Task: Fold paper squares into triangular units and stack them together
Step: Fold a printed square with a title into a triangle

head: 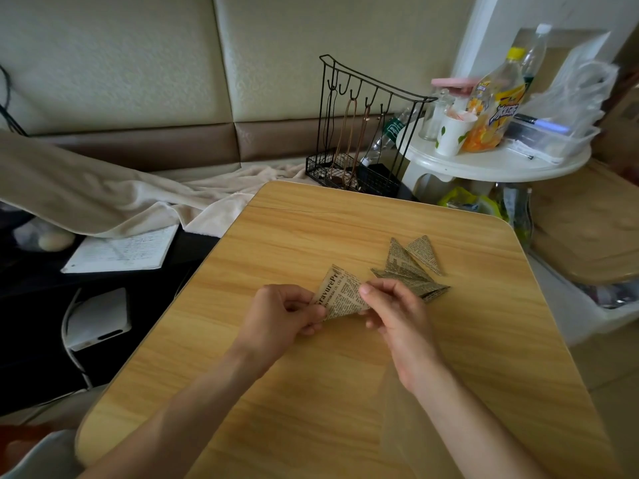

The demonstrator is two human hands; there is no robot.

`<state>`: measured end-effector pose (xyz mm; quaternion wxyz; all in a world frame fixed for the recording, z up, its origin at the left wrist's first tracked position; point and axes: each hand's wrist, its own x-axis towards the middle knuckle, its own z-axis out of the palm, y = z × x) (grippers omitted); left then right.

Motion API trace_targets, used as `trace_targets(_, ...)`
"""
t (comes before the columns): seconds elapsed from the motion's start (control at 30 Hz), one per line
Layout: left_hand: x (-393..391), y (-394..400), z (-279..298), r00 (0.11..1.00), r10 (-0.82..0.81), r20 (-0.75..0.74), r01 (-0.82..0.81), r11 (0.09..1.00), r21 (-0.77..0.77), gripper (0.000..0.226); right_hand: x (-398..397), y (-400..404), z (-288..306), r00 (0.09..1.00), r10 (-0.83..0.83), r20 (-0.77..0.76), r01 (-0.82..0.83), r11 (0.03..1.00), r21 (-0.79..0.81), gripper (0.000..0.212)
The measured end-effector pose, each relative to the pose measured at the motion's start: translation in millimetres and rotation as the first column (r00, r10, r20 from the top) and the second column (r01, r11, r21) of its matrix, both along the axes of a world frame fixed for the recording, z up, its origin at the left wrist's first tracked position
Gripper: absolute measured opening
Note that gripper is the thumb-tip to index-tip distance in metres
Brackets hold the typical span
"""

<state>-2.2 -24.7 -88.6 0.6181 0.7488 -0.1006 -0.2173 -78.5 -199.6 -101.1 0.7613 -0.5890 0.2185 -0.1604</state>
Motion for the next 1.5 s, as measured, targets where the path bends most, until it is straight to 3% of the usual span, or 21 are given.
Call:
trace_targets(0.17, 5.0, 4.5, 3.1, 0.986, -0.150, 0.071, 0.141, 0.983, 0.118, 0.009, -0.9, 3.3, 3.0, 0.995, 0.103, 0.016, -0.099, 0.979, -0.181, 0.017)
trace_targets(0.27, 5.6, 6.0, 3.9, 0.989, -0.130, 0.072, 0.123, 0.988, 0.097, 0.006, -2.1, 5.0, 2.4, 0.992, 0.123, -0.009, -0.121, 0.953, -0.278, 0.013)
trace_targets(0.43, 9.0, 6.1, 1.5, 0.997, 0.039, 0.067, -0.039, 0.999, -0.005, 0.011, -3.8, 2.1, 2.7, 0.994, 0.107, -0.022, -0.109, 0.953, -0.283, 0.019)
trace_targets(0.63, 8.7, 5.4, 0.6, 0.996, -0.056, 0.064, 0.055, 0.998, 0.019, 0.011, -3.2, 1.4, 6.2, 0.988, 0.141, -0.058, -0.150, 0.966, -0.210, 0.012)
trace_targets(0.83, 8.8, 3.4, -0.7, 0.986, 0.137, -0.099, -0.151, 0.978, -0.147, 0.016, -3.5, 1.5, 3.9, 0.996, 0.077, -0.049, -0.086, 0.973, -0.213, 0.015)
trace_targets(1.37, 6.7, -0.7, 0.2, 0.958, 0.197, -0.206, -0.247, 0.935, -0.256, 0.028, -2.4, 3.6, 2.5, 0.998, 0.036, -0.044, -0.046, 0.971, -0.235, 0.023)
trace_targets(1.5, 6.5, -1.5, -0.3, 0.951, 0.185, -0.246, -0.255, 0.921, -0.294, 0.042, -3.0, -2.3, 6.7, 0.984, 0.153, -0.095, -0.172, 0.955, -0.240, 0.014)
